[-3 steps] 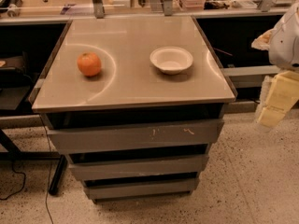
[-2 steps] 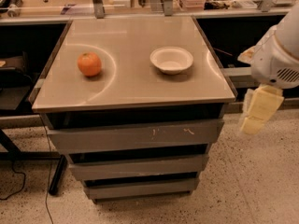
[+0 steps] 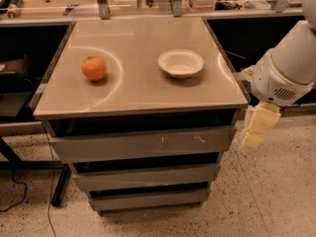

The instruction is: Open top drawer

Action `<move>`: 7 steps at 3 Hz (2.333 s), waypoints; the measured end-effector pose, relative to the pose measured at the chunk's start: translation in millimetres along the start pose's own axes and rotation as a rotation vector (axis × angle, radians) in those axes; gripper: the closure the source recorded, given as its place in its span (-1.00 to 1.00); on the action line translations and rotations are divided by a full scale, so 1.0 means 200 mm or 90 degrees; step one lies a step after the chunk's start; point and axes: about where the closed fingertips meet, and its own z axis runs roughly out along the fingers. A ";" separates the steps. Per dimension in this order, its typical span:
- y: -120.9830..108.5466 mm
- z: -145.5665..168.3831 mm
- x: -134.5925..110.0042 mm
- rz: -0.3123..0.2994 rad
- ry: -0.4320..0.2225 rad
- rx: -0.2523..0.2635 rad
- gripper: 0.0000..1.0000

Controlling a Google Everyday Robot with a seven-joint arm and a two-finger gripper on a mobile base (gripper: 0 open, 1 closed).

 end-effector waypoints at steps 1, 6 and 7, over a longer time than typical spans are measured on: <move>0.11 0.10 -0.01 0.011 -0.014 -0.028 -1.00; 0.21 1.01 -0.09 0.065 -0.074 -0.107 -1.00; 0.12 1.08 -0.08 0.059 -0.075 -0.096 -1.00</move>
Offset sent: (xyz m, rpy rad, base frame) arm -0.0621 0.0830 -0.1386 0.1918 0.2394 -0.0513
